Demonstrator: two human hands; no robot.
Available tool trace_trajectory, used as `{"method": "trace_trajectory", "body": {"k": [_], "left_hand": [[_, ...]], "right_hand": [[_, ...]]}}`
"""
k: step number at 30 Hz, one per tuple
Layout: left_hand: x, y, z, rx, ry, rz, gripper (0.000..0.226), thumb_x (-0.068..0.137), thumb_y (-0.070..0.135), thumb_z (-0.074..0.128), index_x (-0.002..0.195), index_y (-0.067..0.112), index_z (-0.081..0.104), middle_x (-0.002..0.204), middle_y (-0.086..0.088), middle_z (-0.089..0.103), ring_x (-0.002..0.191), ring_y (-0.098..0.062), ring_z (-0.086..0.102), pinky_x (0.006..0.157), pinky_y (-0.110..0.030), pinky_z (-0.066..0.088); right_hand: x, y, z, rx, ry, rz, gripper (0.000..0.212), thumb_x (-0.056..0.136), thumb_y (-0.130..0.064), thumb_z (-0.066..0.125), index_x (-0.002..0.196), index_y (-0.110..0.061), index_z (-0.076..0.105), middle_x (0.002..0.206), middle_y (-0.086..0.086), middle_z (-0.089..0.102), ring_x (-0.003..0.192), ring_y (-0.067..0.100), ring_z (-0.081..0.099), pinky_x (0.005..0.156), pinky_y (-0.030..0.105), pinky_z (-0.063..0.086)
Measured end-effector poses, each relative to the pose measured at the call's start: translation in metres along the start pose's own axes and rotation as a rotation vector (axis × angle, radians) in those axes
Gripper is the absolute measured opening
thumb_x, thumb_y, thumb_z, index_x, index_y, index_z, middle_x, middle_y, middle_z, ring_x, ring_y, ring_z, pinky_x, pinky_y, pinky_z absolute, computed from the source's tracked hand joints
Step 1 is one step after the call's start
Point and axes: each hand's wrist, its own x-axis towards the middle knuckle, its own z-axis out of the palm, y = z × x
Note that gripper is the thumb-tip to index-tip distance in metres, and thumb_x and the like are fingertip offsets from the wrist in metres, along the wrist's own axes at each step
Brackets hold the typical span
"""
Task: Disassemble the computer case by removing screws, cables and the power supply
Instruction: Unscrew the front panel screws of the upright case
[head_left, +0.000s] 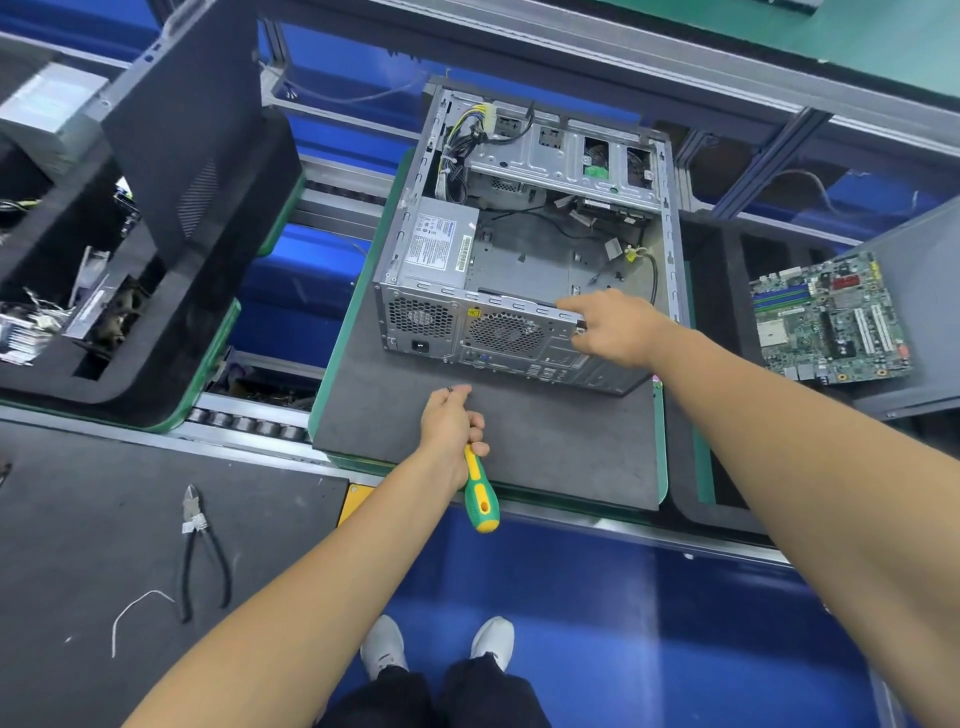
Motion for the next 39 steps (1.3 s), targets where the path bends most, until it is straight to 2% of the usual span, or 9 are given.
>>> {"method": "trace_trajectory", "body": {"k": [7, 10, 17, 21, 24, 27, 30, 34, 39], "left_hand": [[-0.002, 0.002, -0.001, -0.017, -0.029, -0.076, 0.042, 0.109, 0.039, 0.041, 0.105, 0.009, 0.07, 0.054, 0.003, 0.035, 0.043, -0.007, 0.025, 0.035, -0.019, 0.024], [-0.002, 0.002, -0.002, 0.023, -0.046, -0.086, 0.052, 0.11, 0.045, 0.036, 0.106, 0.01, 0.073, 0.056, 0.004, 0.031, 0.043, -0.007, 0.022, 0.036, -0.02, 0.024], [-0.004, -0.002, -0.005, 0.037, -0.106, -0.025, 0.044, 0.108, 0.048, 0.041, 0.112, 0.015, 0.068, 0.057, 0.003, 0.035, 0.042, -0.007, 0.026, 0.035, -0.021, 0.026], [-0.013, -0.01, 0.001, 0.076, -0.147, 0.03, 0.019, 0.11, 0.027, 0.046, 0.102, 0.012, 0.04, 0.069, -0.004, 0.045, 0.047, -0.01, 0.037, 0.035, -0.022, 0.032], [-0.013, -0.01, 0.002, 0.094, -0.152, 0.048, 0.011, 0.106, 0.006, 0.045, 0.099, 0.011, 0.039, 0.081, -0.008, 0.043, 0.058, -0.013, 0.041, 0.04, -0.024, 0.042], [-0.014, -0.003, 0.001, 0.041, -0.189, 0.122, 0.006, 0.107, 0.014, 0.05, 0.104, 0.01, 0.047, 0.077, -0.006, 0.046, 0.059, -0.012, 0.046, 0.047, -0.027, 0.049], [-0.013, 0.005, -0.004, 0.084, -0.2, 0.238, 0.015, 0.107, 0.033, 0.055, 0.113, 0.021, 0.061, 0.065, -0.003, 0.057, 0.05, -0.013, 0.051, 0.049, -0.029, 0.051], [-0.003, 0.01, -0.005, 0.254, -0.125, 0.398, 0.016, 0.109, 0.035, 0.045, 0.117, 0.026, 0.055, 0.056, -0.004, 0.055, 0.042, -0.012, 0.037, 0.04, -0.023, 0.036], [0.001, 0.014, -0.004, 0.325, -0.131, 0.389, 0.02, 0.109, 0.044, 0.042, 0.113, 0.029, 0.055, 0.057, -0.004, 0.052, 0.041, -0.01, 0.038, 0.038, -0.022, 0.035]], "right_hand": [[0.001, 0.002, 0.001, -0.002, -0.007, -0.005, 0.061, 0.091, -0.027, 0.058, 0.15, -0.033, 0.044, 0.076, -0.002, 0.065, 0.08, 0.023, 0.059, 0.054, 0.024, 0.029], [0.001, 0.002, 0.001, -0.005, -0.008, -0.005, 0.058, 0.09, -0.027, 0.059, 0.147, -0.033, 0.046, 0.073, -0.003, 0.063, 0.073, 0.014, 0.057, 0.053, 0.025, 0.029], [0.002, 0.004, 0.002, -0.01, 0.006, -0.001, 0.063, 0.091, -0.028, 0.058, 0.152, -0.033, 0.042, 0.093, 0.006, 0.071, 0.089, 0.024, 0.058, 0.065, 0.033, 0.037], [0.003, 0.005, 0.002, -0.014, 0.0, 0.001, 0.063, 0.092, -0.028, 0.059, 0.152, -0.034, 0.041, 0.098, 0.006, 0.072, 0.089, 0.023, 0.056, 0.066, 0.034, 0.037], [0.004, 0.005, 0.003, -0.019, 0.0, 0.0, 0.063, 0.092, -0.029, 0.058, 0.152, -0.034, 0.041, 0.103, 0.007, 0.072, 0.093, 0.024, 0.057, 0.069, 0.034, 0.038], [0.004, 0.006, 0.003, -0.008, 0.005, -0.005, 0.063, 0.091, -0.029, 0.059, 0.152, -0.034, 0.042, 0.101, 0.007, 0.072, 0.097, 0.026, 0.061, 0.069, 0.035, 0.039], [0.004, 0.006, 0.004, 0.001, 0.002, -0.012, 0.063, 0.09, -0.028, 0.059, 0.151, -0.034, 0.042, 0.091, 0.003, 0.071, 0.094, 0.026, 0.061, 0.063, 0.031, 0.036], [0.003, 0.004, 0.003, -0.002, -0.001, -0.007, 0.063, 0.091, -0.028, 0.059, 0.151, -0.034, 0.042, 0.081, -0.002, 0.068, 0.087, 0.024, 0.058, 0.057, 0.027, 0.031], [0.0, 0.001, -0.001, 0.003, -0.005, -0.01, 0.061, 0.091, -0.026, 0.059, 0.15, -0.032, 0.045, 0.074, -0.006, 0.062, 0.075, 0.017, 0.057, 0.055, 0.026, 0.032]]}}
